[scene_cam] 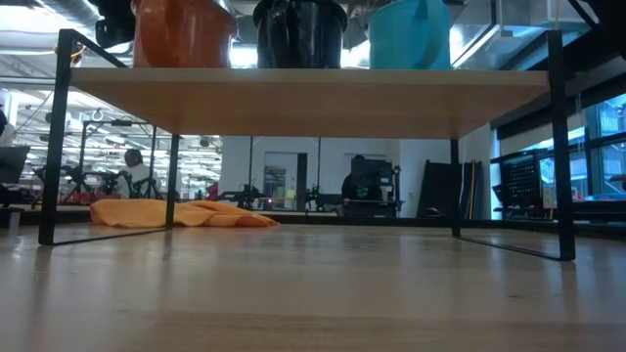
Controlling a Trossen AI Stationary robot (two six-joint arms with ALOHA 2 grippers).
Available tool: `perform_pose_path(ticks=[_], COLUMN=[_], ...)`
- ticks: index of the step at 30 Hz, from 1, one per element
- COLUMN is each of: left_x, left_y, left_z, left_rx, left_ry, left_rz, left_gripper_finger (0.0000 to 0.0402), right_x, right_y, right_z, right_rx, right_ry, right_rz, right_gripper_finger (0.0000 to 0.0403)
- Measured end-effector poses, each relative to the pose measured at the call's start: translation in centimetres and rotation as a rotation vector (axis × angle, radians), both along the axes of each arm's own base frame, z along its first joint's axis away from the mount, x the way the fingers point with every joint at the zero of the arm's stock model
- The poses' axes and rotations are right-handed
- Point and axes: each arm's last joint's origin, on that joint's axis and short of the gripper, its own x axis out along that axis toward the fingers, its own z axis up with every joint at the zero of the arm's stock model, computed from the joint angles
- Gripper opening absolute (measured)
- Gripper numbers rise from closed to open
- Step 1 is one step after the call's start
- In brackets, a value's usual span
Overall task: Stack small to large cups/mugs on shelf
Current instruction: Put the orange cup on the shelf
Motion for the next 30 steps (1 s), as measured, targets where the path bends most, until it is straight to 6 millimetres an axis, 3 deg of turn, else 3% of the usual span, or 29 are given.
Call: perform_pose_path(ticks=[30], left_x=[1.7], left_y=[0.0], left_z=[-0.4], left_rx=[0.028], left_ry=[0.023], left_rz=[-0.066], left_gripper_finger=[0.0004], right_x=[0.1], right_y=[-1.4], right_z=[-0.2], right_rx=[-0.043], right_ry=[0.031], right_rz=[-0.004], right_gripper_finger=[0.0014])
